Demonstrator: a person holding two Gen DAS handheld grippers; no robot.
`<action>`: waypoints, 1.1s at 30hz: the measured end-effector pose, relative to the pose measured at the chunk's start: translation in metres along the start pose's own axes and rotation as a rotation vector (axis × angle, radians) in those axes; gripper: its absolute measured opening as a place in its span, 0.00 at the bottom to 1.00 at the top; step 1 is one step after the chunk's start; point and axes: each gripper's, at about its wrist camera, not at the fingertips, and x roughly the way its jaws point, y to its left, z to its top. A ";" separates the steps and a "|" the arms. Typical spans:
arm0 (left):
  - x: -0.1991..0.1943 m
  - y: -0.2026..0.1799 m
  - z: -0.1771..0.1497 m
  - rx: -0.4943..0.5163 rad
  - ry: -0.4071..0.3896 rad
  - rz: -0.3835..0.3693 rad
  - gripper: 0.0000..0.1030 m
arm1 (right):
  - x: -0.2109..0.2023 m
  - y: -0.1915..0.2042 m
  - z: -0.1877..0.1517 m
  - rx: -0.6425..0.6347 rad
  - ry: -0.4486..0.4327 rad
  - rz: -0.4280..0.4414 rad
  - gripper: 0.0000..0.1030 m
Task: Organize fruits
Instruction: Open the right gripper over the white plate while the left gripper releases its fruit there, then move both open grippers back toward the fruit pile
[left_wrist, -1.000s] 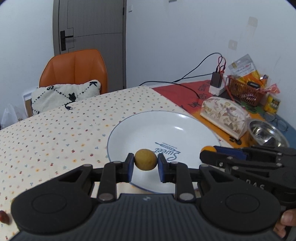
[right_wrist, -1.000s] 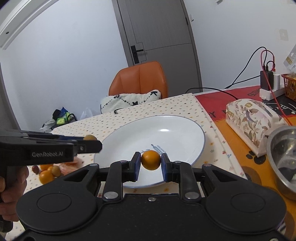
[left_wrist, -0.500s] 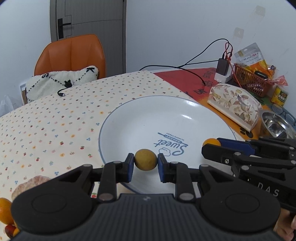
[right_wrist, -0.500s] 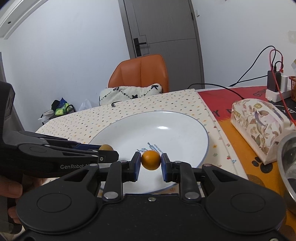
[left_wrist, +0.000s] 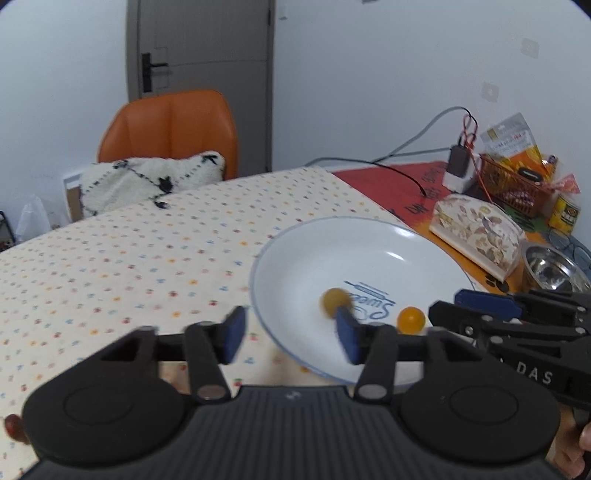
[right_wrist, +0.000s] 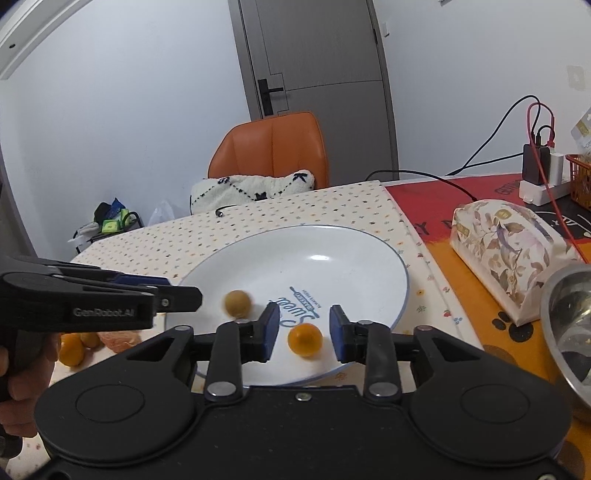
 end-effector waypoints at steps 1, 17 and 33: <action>-0.005 0.003 -0.001 -0.004 -0.015 0.005 0.68 | -0.002 0.003 0.000 -0.005 -0.002 0.001 0.35; -0.065 0.044 -0.020 -0.087 -0.102 0.076 0.95 | -0.028 0.031 -0.006 -0.015 -0.057 -0.001 0.90; -0.115 0.106 -0.056 -0.206 -0.123 0.172 1.00 | -0.038 0.075 -0.017 -0.036 -0.055 0.044 1.00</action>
